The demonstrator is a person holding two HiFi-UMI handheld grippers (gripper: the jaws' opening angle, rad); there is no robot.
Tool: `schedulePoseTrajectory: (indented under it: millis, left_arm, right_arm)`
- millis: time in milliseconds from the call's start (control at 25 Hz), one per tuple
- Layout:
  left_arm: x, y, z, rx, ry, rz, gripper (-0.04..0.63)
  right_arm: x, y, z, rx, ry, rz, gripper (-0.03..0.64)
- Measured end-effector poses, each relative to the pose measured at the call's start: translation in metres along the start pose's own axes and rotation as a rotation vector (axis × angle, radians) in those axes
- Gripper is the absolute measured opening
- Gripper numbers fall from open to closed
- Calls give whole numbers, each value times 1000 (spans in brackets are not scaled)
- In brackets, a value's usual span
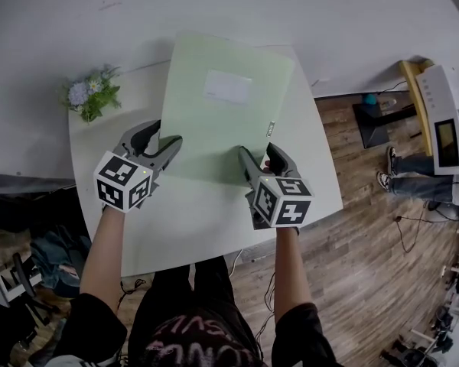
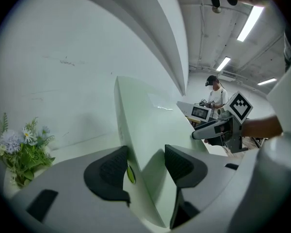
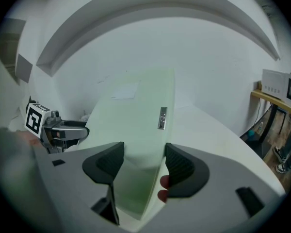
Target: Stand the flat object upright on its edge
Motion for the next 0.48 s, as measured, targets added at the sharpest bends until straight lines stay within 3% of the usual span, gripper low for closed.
schedulePoseTrajectory:
  millis: [480]
  left_arm:
    - [-10, -2, 2, 135, 100, -2, 255]
  right_arm:
    - [-7, 4, 6, 113, -74, -55, 266]
Point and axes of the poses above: the fingertips, and each gripper's own axes: y forward along the fingers, x to its right, z out of its top, the point moved 2 cm from there along -y, backward along the fingers, and after that the axes turned 7 degrees about -y, right-handed, at the moved point
